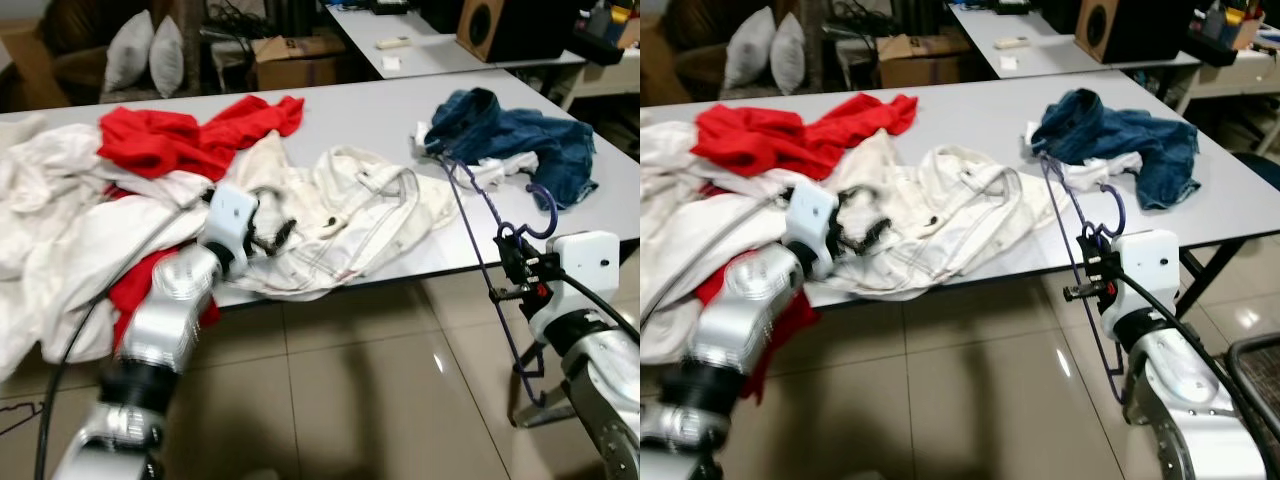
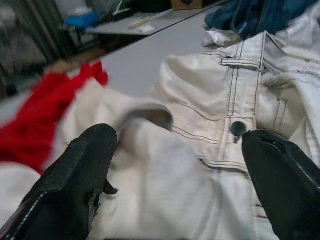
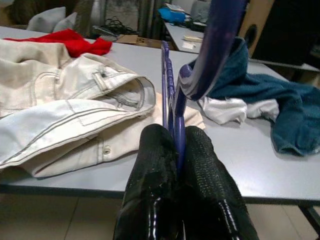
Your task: Hang hanger
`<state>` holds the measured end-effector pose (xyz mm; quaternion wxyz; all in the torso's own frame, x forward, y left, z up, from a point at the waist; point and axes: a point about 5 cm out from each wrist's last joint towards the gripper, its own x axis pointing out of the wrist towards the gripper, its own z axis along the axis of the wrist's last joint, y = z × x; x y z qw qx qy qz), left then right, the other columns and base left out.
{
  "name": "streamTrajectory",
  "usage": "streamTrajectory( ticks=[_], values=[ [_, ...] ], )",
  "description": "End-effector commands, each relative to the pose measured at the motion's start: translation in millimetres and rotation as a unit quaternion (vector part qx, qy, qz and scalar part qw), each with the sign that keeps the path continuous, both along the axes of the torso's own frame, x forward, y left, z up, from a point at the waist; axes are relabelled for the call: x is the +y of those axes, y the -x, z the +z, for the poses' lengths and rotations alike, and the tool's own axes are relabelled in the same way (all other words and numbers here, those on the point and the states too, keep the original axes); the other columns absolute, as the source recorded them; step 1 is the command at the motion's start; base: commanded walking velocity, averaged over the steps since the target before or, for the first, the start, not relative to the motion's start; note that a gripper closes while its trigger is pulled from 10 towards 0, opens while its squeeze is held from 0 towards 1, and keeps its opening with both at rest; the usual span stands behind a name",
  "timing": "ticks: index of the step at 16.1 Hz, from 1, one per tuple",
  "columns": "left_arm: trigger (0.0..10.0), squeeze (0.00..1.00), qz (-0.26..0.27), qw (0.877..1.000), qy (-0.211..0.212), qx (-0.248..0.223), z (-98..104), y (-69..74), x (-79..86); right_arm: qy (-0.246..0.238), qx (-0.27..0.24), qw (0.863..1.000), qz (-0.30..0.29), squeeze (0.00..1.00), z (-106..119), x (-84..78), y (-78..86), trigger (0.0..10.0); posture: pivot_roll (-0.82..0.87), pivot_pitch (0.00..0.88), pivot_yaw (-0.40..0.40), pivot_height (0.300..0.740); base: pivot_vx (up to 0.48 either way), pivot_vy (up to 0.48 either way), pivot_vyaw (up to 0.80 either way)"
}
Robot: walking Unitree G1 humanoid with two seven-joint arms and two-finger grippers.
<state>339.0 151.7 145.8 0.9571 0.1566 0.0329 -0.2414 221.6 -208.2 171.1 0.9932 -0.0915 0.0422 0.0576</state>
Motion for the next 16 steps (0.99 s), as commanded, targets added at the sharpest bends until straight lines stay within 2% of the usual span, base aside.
streamTrajectory(
  ticks=[1, 2, 3, 4, 5, 6, 7, 10, 16],
  values=[
    [10.0, 1.0, -0.036, 0.999, -0.033, 0.009, -3.5, -1.5, -8.1, 0.008, 0.004, 1.0, 0.007, 0.0, 1.4, -1.1, -0.1, 10.0, -0.03, 0.0, 0.046, 0.74, 0.0, 0.0, 0.0],
    [10.0, 0.04, -0.061, 0.995, -0.069, 0.027, -9.2, -3.9, -10.5, 0.017, 0.008, 1.0, 0.011, 0.0, 0.8, -3.3, 1.3, 10.0, -0.03, 0.0, 0.053, 0.74, 0.0, 0.0, 0.0],
    [10.0, 0.04, -0.063, 0.994, -0.079, 0.029, -10.6, -4.9, -10.7, 0.019, 0.009, 1.0, 0.011, 0.0, 0.8, -4.1, 1.6, 10.0, -0.03, 0.0, 0.054, 0.74, 0.0, 0.0, 0.0],
    [10.0, 0.0, -0.041, 0.994, -0.098, 0.023, -12.2, -11.8, -9.3, 0.024, 0.012, 1.0, 0.011, 0.0, 0.4, -5.6, 2.8, 10.0, -0.04, 0.0, 0.057, 0.74, 0.0, 0.0, 0.0],
    [8.0, 0.0, -0.031, 0.993, -0.109, 0.019, -12.4, -14.3, -8.1, 0.025, 0.012, 1.0, 0.011, 0.0, 0.4, -5.8, 3.2, 10.0, -0.04, 0.0, 0.057, 0.74, 0.0, 0.0, 0.0],
    [3.1, 0.0, -0.004, 0.993, -0.118, 0.006, -10.8, -19.3, -5.3, 0.025, 0.012, 1.0, 0.011, 0.0, 0.3, -5.5, 3.6, 10.0, -0.04, 0.0, 0.062, 0.74, 0.0, 0.0, 0.0],
    [0.1, 0.0, 0.012, 0.993, -0.113, -0.001, -8.5, -21.5, -4.3, 0.025, 0.012, 1.0, 0.011, 0.0, 0.1, -5.1, 4.0, 10.0, -0.04, 0.0, 0.063, 0.74, 0.0, 0.0, 0.0],
    [0.0, 0.0, 0.03, 0.996, -0.082, -0.005, -4.8, -26.6, -3.7, 0.024, 0.015, 1.0, 0.014, 0.0, -1.7, -3.4, 5.7, 10.0, -0.04, 0.0, 0.063, 0.74, 0.0, 0.0, 0.0],
    [0.0, 0.0, 0.018, 0.995, -0.094, 0.019, -14.5, -28.9, -6.2, 0.027, 0.018, 0.999, 0.016, 0.0, -3.1, -2.3, 5.7, 10.0, -0.04, 0.0, 0.065, 0.74, 0.0, 0.0, 0.0]
  ],
)
